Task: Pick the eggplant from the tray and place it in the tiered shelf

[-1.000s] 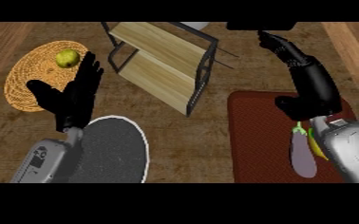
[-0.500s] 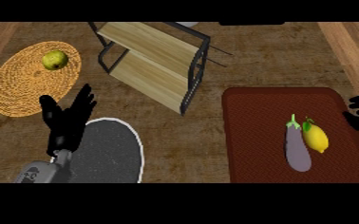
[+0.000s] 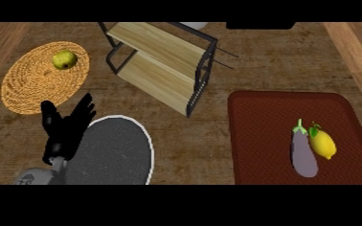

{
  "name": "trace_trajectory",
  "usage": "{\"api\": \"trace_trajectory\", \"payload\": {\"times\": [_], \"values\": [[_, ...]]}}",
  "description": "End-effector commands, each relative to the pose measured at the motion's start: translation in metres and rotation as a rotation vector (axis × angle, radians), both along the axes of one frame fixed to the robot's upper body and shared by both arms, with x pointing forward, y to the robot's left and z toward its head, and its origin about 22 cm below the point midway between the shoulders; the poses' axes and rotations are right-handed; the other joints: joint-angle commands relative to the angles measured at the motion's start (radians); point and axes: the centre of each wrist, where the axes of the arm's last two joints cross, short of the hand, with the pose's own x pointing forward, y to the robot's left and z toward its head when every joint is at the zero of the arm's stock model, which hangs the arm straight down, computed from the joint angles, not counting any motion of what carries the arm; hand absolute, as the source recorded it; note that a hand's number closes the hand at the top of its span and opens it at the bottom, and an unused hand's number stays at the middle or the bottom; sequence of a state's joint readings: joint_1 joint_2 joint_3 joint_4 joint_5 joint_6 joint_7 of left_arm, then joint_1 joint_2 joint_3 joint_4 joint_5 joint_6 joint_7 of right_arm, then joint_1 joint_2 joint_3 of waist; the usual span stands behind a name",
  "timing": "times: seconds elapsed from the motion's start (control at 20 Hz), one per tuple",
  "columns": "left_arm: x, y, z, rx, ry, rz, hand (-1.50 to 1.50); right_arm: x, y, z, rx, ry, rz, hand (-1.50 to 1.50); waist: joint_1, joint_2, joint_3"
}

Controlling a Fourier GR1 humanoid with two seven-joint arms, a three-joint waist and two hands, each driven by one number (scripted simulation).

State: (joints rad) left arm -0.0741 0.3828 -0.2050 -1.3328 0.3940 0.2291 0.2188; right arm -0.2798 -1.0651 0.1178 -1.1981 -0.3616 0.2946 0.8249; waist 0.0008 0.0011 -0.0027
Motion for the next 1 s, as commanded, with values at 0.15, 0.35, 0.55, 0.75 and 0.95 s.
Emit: {"api": "trace_trajectory", "payload": {"times": [0.15, 0.35, 0.55, 0.75, 0.95], "values": [[-0.009, 0.005, -0.005, 0.003, 0.015, -0.035, 0.0, 0.04, 0.046, 0.032, 0.085, 0.194, 0.087, -1.5, 0.034, 0.002, 0.001], [0.008, 0.003, 0.001, -0.001, 0.013, -0.062, 0.0, 0.063, 0.075, 0.025, 0.038, 0.276, 0.07, -1.5, 0.037, 0.006, 0.001], [0.008, -0.004, 0.001, -0.013, 0.002, -0.047, 0.0, 0.078, 0.105, -0.01, -0.063, 0.329, 0.028, -1.5, 0.05, 0.008, 0.001], [-0.005, -0.002, -0.006, -0.001, 0.01, -0.056, 0.0, 0.09, 0.131, -0.03, -0.155, 0.395, 0.032, -1.5, 0.055, 0.007, 0.001], [0.009, 0.008, 0.005, 0.005, 0.006, -0.033, 0.0, 0.097, 0.138, -0.054, -0.163, 0.479, 0.042, -1.5, 0.034, 0.006, 0.002]]}}
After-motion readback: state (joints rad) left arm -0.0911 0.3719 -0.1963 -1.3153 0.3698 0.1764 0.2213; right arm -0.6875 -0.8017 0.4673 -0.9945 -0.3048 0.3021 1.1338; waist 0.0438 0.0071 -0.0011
